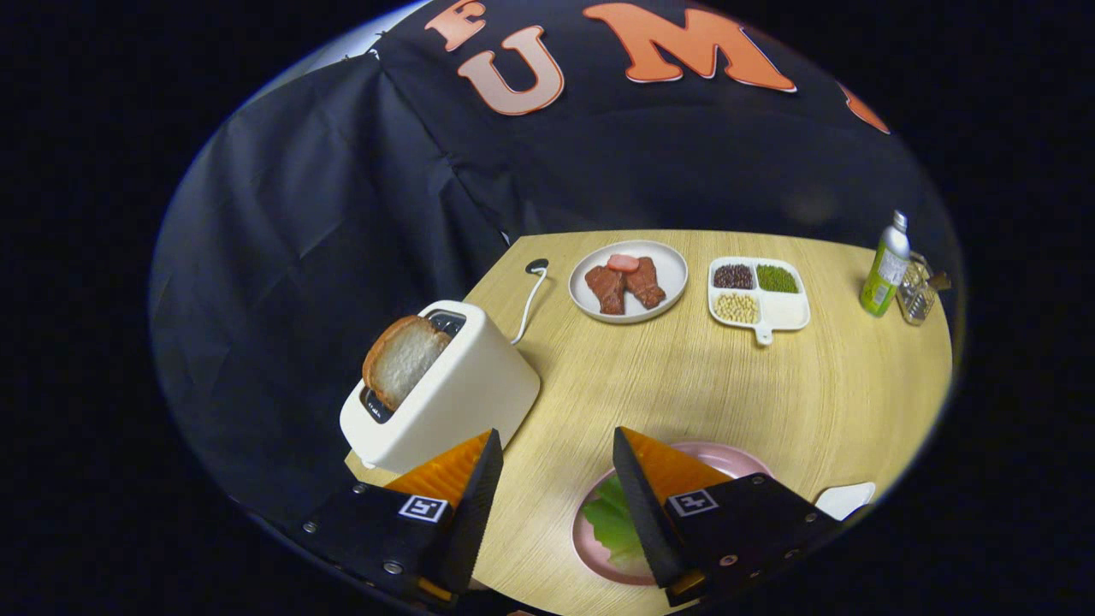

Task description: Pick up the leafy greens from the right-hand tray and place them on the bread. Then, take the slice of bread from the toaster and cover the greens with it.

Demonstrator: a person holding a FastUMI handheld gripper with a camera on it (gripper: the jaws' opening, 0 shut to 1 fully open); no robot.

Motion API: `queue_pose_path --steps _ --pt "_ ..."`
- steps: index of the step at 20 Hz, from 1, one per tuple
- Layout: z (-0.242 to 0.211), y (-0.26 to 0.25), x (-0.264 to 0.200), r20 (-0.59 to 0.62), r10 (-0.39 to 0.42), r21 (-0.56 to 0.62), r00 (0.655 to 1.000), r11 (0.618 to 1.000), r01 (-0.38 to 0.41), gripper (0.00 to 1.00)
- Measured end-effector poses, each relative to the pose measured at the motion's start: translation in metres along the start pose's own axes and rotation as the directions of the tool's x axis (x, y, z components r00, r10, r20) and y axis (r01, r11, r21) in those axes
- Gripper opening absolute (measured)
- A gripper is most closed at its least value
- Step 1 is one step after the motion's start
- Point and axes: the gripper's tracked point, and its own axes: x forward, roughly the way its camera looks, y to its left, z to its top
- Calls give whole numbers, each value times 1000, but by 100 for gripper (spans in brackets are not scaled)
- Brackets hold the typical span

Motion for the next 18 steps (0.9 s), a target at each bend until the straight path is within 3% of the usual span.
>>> queue_pose_path --steps 11,18 --pt "57 106 26 -87 138 -33 987 989 -141 84" --pt "42 133 62 -234 133 -17 963 990 -141 84"
